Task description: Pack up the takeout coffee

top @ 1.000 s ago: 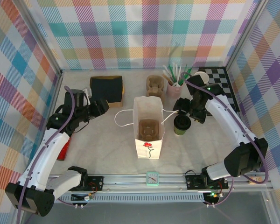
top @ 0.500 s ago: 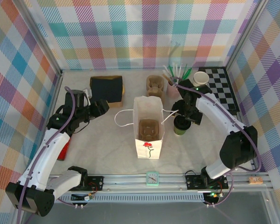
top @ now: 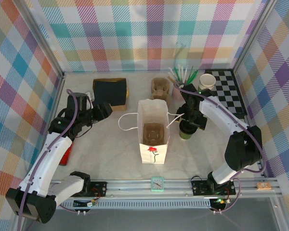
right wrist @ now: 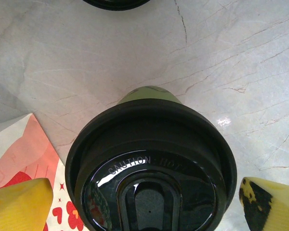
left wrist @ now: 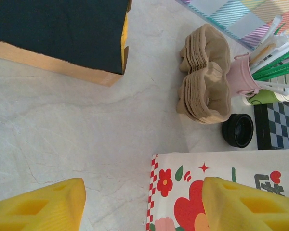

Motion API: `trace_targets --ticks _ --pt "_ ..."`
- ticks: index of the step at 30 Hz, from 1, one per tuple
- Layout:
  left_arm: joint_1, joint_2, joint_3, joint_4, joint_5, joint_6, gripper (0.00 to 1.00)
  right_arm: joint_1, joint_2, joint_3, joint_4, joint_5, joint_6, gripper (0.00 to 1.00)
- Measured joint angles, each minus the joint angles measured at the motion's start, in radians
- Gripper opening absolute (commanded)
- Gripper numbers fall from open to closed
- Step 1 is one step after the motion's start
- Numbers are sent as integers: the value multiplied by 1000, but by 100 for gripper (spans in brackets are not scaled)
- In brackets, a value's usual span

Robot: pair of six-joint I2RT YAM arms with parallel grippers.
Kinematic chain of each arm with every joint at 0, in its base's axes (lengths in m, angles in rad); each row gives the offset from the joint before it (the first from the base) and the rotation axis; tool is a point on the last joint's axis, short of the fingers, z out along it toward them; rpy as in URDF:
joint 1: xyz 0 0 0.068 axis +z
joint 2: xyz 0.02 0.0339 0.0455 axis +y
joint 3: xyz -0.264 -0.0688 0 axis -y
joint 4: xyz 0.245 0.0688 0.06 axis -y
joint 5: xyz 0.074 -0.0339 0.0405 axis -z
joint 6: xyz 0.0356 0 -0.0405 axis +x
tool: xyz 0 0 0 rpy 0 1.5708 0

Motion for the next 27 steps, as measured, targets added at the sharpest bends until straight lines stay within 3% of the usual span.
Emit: trace_targets --ticks 27 --pt "0 -2 0 -8 -17 0 66 0 1 -40 35 11 -22 99"
